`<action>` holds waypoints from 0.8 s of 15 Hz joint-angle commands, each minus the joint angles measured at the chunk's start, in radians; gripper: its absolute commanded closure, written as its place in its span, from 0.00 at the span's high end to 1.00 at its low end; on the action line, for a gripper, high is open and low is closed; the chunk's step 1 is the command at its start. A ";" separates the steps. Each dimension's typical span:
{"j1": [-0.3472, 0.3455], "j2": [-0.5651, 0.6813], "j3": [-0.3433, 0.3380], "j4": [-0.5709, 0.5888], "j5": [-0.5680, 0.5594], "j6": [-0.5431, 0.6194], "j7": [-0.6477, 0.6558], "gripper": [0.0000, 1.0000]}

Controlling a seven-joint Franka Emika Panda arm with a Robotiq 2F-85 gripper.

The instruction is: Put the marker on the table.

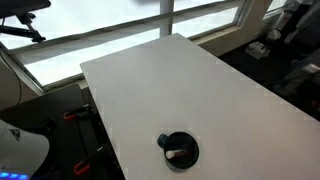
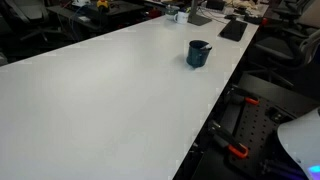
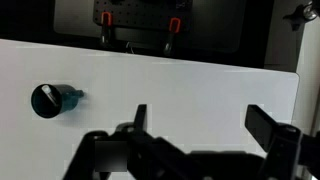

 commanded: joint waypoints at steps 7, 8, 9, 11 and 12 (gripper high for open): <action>0.012 0.006 -0.010 0.003 -0.009 0.003 0.014 1.00; 0.005 0.006 -0.020 0.004 -0.011 0.009 0.012 1.00; -0.003 0.006 -0.030 0.002 -0.013 0.011 0.013 1.00; -0.024 0.004 -0.067 -0.011 -0.014 0.025 0.006 1.00; -0.037 0.001 -0.087 -0.019 -0.017 0.032 0.007 1.00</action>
